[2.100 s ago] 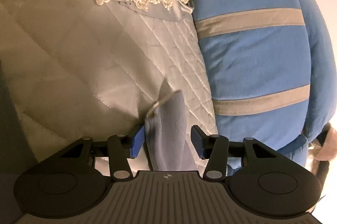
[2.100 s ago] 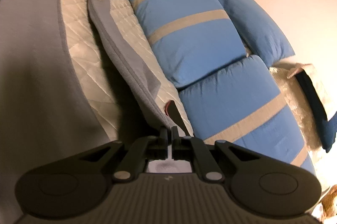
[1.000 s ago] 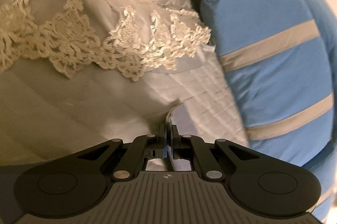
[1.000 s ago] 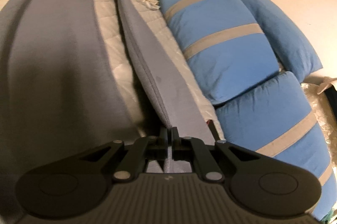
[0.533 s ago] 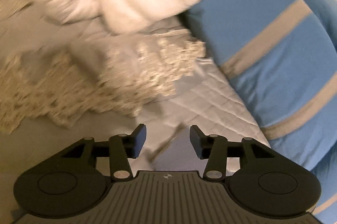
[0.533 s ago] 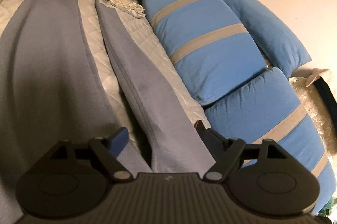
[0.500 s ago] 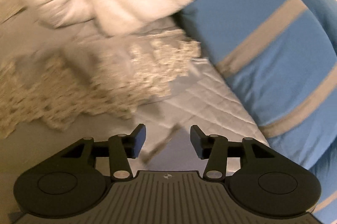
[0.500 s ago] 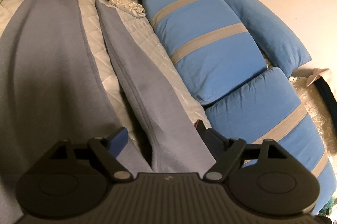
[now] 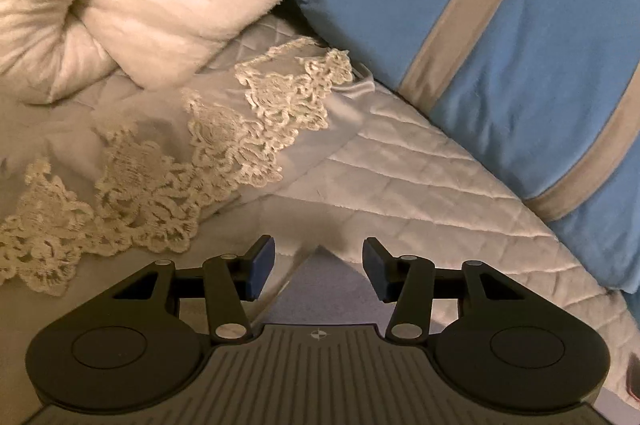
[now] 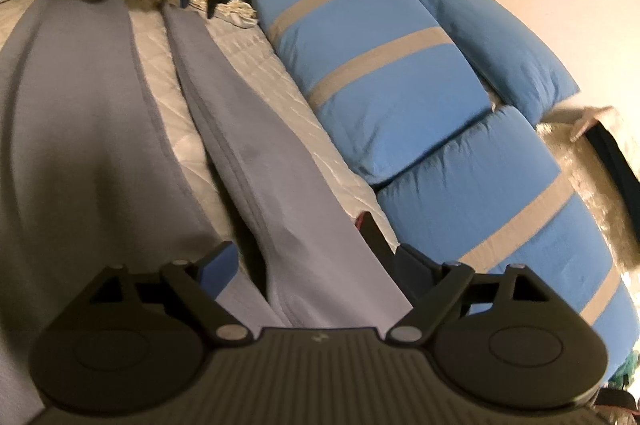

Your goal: Fold clothes

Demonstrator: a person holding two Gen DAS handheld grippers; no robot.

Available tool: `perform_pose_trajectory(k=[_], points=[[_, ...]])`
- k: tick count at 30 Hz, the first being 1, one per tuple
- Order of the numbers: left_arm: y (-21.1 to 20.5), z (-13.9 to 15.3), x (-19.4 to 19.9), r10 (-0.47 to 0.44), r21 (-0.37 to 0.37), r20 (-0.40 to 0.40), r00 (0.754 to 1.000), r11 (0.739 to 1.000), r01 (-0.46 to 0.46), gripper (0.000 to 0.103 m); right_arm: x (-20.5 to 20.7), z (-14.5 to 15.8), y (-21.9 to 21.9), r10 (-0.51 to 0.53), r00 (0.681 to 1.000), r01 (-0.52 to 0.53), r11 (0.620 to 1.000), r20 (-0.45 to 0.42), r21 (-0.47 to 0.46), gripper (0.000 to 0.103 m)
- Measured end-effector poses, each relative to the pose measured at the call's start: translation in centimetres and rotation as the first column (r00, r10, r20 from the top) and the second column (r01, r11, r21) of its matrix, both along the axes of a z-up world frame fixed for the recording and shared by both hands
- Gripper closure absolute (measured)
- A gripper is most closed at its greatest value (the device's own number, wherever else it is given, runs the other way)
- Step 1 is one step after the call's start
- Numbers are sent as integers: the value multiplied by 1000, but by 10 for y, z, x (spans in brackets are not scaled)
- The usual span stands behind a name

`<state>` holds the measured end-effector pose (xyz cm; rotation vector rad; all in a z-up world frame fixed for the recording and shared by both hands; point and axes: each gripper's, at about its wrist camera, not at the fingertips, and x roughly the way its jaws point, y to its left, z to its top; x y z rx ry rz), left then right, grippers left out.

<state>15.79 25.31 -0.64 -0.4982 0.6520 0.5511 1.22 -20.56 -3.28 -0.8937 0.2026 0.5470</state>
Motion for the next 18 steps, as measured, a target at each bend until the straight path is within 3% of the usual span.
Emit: perform_pose_trajectory(k=[5, 12, 14, 15, 16, 18], points=[[-15, 5, 7, -83, 22, -6, 997, 996, 83, 55, 0, 5, -9, -27, 1000, 27, 999, 6, 20, 9], [-43, -12, 35, -179, 80, -157, 971, 978, 193, 57, 3, 11, -22, -92, 996, 92, 993, -8, 71, 7], [-56, -13, 40, -178, 158, -233, 956, 963, 218, 65, 6, 10, -29, -132, 991, 133, 988, -20, 82, 7], [-59, -13, 41, -170, 173, -246, 954, 961, 215, 76, 9, 10, -33, -154, 988, 156, 984, -29, 89, 7], [-62, -13, 41, -160, 182, -254, 954, 961, 210, 92, 11, 9, -38, -178, 983, 180, 979, -36, 95, 7], [-58, -8, 39, -147, 145, -234, 961, 972, 184, 99, 15, 9, -48, -223, 974, 227, 968, -46, 111, 7]])
